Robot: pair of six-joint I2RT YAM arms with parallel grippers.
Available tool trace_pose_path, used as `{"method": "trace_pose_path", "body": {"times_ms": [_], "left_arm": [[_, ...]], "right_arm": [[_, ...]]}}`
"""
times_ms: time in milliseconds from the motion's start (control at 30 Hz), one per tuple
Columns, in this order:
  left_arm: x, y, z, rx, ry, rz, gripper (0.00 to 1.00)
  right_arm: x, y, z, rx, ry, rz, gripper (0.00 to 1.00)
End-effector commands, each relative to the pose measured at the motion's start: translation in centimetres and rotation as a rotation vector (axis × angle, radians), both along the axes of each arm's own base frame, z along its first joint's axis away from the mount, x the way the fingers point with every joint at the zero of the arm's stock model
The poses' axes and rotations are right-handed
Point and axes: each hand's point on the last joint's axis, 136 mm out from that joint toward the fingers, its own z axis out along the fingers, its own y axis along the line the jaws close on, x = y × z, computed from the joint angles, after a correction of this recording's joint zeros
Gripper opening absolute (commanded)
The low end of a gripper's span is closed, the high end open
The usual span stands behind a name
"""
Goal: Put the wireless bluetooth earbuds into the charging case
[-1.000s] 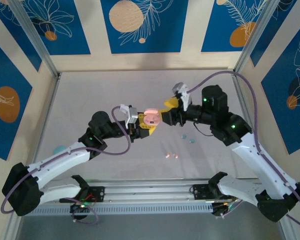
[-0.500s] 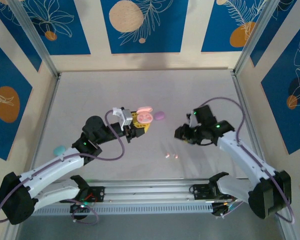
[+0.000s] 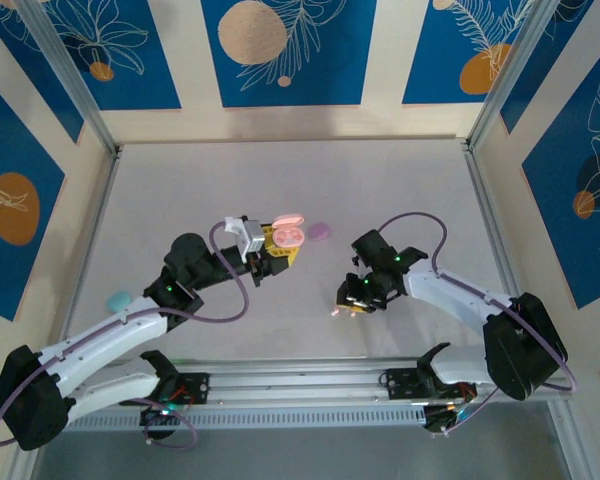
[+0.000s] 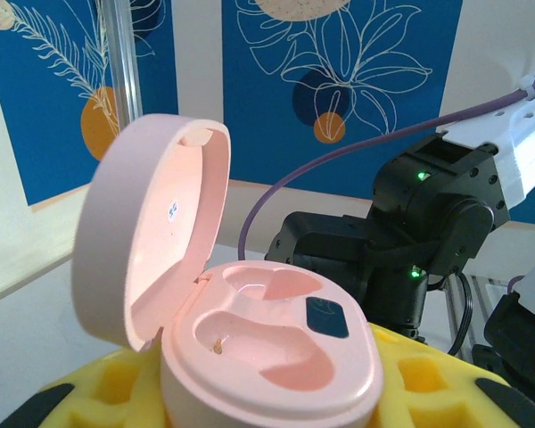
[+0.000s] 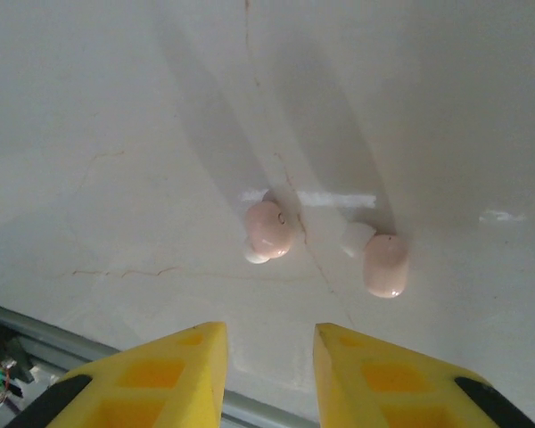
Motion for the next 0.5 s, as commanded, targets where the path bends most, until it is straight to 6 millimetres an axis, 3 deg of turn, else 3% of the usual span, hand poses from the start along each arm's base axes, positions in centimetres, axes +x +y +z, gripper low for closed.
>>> {"method": "trace_pose_path", "body": {"times_ms": [0, 200, 467], "left_arm": [[-0.2, 0.4, 0.6, -0.018, -0.017, 0.003, 0.29], [-0.1, 0.2, 0.4, -0.022, -0.004, -0.004, 0.29], [-0.3, 0.1, 0.4, -0.018, 0.006, -0.013, 0.29]], "right_arm": [[0.4, -1.0, -0.4, -0.039, -0.008, -0.031, 0.33], [0.7, 1.3, 0.1, 0.091, -0.019, 0.04, 0.3], [1.8, 1.8, -1.3, 0.042, 0.017, 0.053, 0.3]]}}
